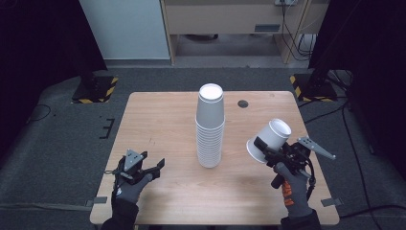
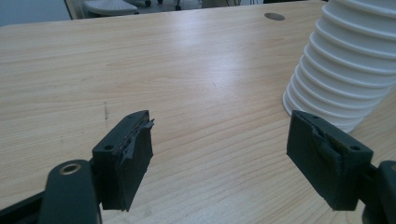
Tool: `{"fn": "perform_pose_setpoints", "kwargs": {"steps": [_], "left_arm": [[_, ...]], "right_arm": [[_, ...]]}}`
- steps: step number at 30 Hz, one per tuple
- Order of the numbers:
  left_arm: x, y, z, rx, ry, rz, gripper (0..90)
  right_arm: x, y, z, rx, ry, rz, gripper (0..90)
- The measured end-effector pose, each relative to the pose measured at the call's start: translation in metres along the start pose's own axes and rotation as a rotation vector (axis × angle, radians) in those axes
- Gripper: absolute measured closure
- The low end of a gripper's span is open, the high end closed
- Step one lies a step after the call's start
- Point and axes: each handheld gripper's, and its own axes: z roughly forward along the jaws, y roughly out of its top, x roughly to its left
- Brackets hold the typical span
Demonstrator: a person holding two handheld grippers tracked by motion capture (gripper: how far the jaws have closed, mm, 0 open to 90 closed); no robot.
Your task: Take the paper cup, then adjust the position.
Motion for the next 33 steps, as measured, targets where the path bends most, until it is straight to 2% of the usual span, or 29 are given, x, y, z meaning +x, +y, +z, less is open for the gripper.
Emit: {"fn": "perform_pose_setpoints", "kwargs": {"steps": [9, 20, 28, 33], "left_arm": [[-0.006, 0.002, 0.000, -0.013, -0.025, 0.016, 21.2], [-0.018, 0.005, -0.001, -0.027, -0.045, 0.053, 20.7], [-0.028, 0.006, 0.000, -0.049, -0.078, 0.084, 18.9], [-0.034, 0.008, 0.000, -0.051, -0.099, 0.094, 20.3]], "right_arm": [[-0.006, -0.006, 0.000, -0.001, 0.006, 0.063, 15.0], [-0.009, -0.014, 0.001, 0.001, -0.007, 0.102, 15.0], [-0.014, -0.018, -0.001, -0.011, -0.006, 0.180, 15.0], [-0.015, -0.020, -0.001, -0.009, -0.008, 0.188, 15.0]]}}
